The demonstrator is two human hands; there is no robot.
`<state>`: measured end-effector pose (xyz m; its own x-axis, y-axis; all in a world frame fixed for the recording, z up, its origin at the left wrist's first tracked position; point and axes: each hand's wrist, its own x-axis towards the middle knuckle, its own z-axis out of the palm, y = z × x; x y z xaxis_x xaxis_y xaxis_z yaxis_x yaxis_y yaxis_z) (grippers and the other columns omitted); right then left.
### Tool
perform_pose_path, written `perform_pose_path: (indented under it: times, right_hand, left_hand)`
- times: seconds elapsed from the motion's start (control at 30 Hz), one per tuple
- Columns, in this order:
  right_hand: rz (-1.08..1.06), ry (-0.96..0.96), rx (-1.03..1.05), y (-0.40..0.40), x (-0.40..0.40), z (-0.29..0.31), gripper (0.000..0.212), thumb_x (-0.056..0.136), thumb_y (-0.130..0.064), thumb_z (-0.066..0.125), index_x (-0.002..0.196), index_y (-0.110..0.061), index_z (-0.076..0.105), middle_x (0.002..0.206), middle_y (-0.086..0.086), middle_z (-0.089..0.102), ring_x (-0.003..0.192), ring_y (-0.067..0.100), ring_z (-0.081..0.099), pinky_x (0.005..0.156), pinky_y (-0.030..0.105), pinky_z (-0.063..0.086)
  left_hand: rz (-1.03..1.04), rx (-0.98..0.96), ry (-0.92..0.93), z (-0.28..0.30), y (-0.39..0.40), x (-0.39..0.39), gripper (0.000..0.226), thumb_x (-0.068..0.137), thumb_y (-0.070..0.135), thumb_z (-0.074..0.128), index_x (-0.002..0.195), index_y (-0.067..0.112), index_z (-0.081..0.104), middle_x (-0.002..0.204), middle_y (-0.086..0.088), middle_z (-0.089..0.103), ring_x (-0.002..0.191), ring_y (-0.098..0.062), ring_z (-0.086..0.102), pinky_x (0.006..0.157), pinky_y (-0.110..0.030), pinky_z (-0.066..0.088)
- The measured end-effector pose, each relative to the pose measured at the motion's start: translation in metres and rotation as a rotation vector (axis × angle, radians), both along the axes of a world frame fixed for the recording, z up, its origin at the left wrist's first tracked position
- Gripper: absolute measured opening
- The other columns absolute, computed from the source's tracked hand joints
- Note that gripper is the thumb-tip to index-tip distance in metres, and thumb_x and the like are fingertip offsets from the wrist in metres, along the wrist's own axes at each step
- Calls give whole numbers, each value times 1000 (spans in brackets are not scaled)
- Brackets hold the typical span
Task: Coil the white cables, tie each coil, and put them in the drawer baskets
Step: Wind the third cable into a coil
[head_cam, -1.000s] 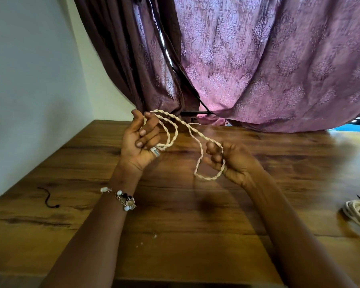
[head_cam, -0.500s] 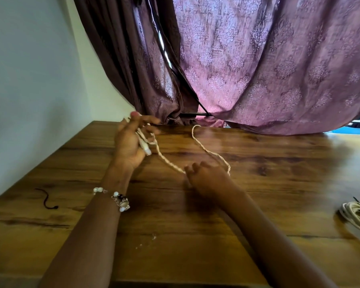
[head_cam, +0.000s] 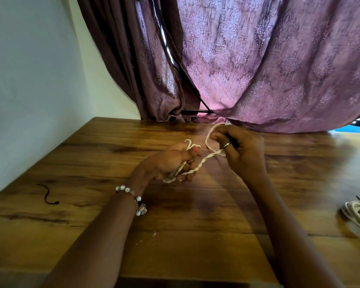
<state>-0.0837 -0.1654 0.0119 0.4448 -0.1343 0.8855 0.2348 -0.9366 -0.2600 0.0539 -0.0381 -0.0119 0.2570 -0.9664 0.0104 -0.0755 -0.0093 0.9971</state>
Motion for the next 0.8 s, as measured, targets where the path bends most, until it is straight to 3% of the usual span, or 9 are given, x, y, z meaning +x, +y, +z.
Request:
perform_pose_path:
  times: [0.07, 0.13, 0.23, 0.33, 0.4, 0.53, 0.63, 0.7, 0.8]
  right_hand:
    - [53, 103, -31, 0, -2, 1, 18, 78, -27, 77, 76, -8, 74, 72, 0, 65, 61, 2, 54, 55, 16, 42]
    - [99, 205, -89, -1, -4, -1, 24, 70, -36, 80, 76, -14, 76, 71, -1, 61, 64, -7, 49, 59, 6, 33]
    - [132, 269, -137, -6, -2, -2, 19, 67, -29, 81, 80, -16, 77, 72, 2, 57, 66, -12, 44, 59, 3, 29]
    - [158, 310, -123, -9, 0, -4, 19, 66, -19, 84, 83, -15, 77, 76, 3, 56, 66, -11, 45, 59, 2, 30]
    - [170, 340, -124, -7, 3, -7, 17, 69, -19, 81, 84, -13, 76, 78, 3, 56, 66, -8, 45, 59, 4, 31]
    - [135, 216, -27, -5, 9, -11, 14, 76, -17, 75, 87, -8, 75, 82, -6, 54, 71, -5, 46, 63, 8, 32]
    - [45, 49, 37, -8, 11, -11, 13, 76, -8, 77, 89, -6, 74, 83, -6, 55, 74, -8, 49, 67, 6, 35]
    - [-20, -28, 73, -15, 11, -11, 14, 78, -10, 76, 92, -10, 75, 81, 7, 62, 72, 2, 55, 66, 16, 44]
    - [-157, -43, 39, -30, 10, -13, 16, 87, -28, 67, 98, -21, 75, 78, 7, 64, 66, 21, 60, 58, 37, 49]
  left_hand:
    - [33, 8, 6, -1, 0, 1, 32, 94, 34, 44, 95, 2, 49, 56, -9, 58, 40, -19, 54, 37, -22, 45]
    - [131, -4, 46, 2, 3, 2, 29, 98, 29, 44, 97, -1, 47, 56, -8, 63, 40, -16, 58, 38, -21, 44]
    - [295, -96, 245, 6, 9, 12, 18, 101, 18, 41, 99, 2, 47, 67, -15, 71, 52, -23, 68, 39, -27, 52]
    - [304, -188, 375, 5, 10, 21, 21, 102, 18, 36, 116, 5, 45, 95, -26, 70, 82, -36, 71, 62, -41, 60]
    - [293, -188, 366, 3, 6, 22, 27, 102, 20, 37, 122, 4, 45, 99, -24, 70, 87, -35, 71, 70, -42, 60]
    - [169, -91, 185, -3, 0, 7, 20, 101, 19, 40, 114, 5, 47, 68, -4, 70, 56, -16, 65, 69, -34, 53]
    - [44, 24, 18, -7, 0, 1, 42, 97, 32, 43, 124, -1, 40, 71, -11, 69, 57, -27, 66, 55, -31, 51]
    - [-16, 25, -36, -6, 1, 2, 50, 96, 40, 43, 125, 0, 46, 65, -13, 61, 47, -24, 53, 44, -28, 41]
    - [-131, -18, 37, -4, 0, -3, 51, 97, 42, 33, 114, -2, 54, 45, -6, 44, 30, -8, 26, 36, -19, 20]
